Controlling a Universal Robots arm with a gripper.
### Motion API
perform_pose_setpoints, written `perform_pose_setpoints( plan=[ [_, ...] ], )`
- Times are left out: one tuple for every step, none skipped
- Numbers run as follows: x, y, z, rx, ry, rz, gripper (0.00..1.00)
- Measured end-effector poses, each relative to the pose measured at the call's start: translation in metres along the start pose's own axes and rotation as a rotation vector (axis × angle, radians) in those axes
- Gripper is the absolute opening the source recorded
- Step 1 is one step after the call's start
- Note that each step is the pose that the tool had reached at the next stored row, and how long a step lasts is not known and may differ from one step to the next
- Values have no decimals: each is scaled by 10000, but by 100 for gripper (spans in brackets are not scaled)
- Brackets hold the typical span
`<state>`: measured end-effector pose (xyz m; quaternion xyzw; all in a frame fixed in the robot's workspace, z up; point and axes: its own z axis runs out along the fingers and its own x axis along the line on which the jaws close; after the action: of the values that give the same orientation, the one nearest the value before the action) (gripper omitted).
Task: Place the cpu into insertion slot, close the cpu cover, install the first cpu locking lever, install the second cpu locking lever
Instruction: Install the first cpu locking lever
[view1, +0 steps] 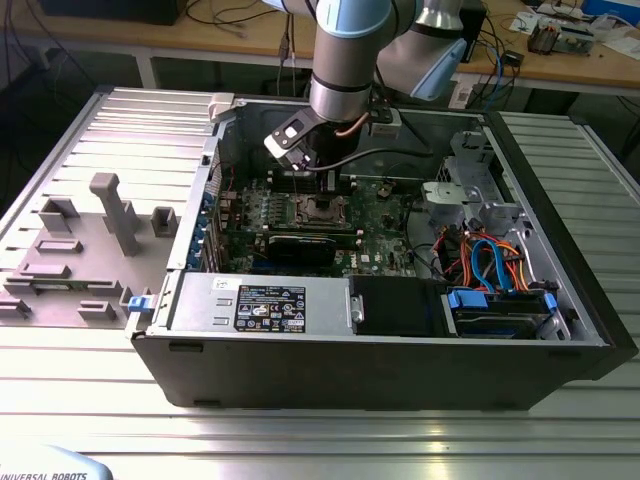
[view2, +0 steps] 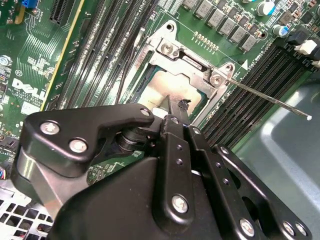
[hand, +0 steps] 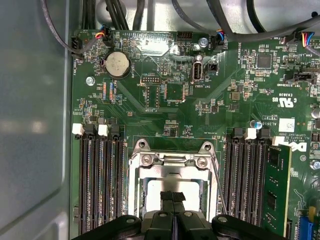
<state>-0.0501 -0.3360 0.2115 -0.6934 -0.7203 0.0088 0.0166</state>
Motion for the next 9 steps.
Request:
perform_pose_setpoints(
  plan=[
    [0, 0, -1, 0, 0, 0, 11],
    [1, 0, -2, -1, 1, -1, 11],
    [1, 0, -6, 0, 0, -1, 11],
    [0, 0, -12, 1, -1, -1, 11],
    [1, -1, -16, 1, 1, -1, 11],
    [1, 0, -18, 0, 2, -1, 11],
    [1, 0, -18, 0, 2, -1, 11],
    [1, -1, -18, 1, 1, -1, 11],
    [0, -1, -19, -1, -2, -1, 11]
  ],
)
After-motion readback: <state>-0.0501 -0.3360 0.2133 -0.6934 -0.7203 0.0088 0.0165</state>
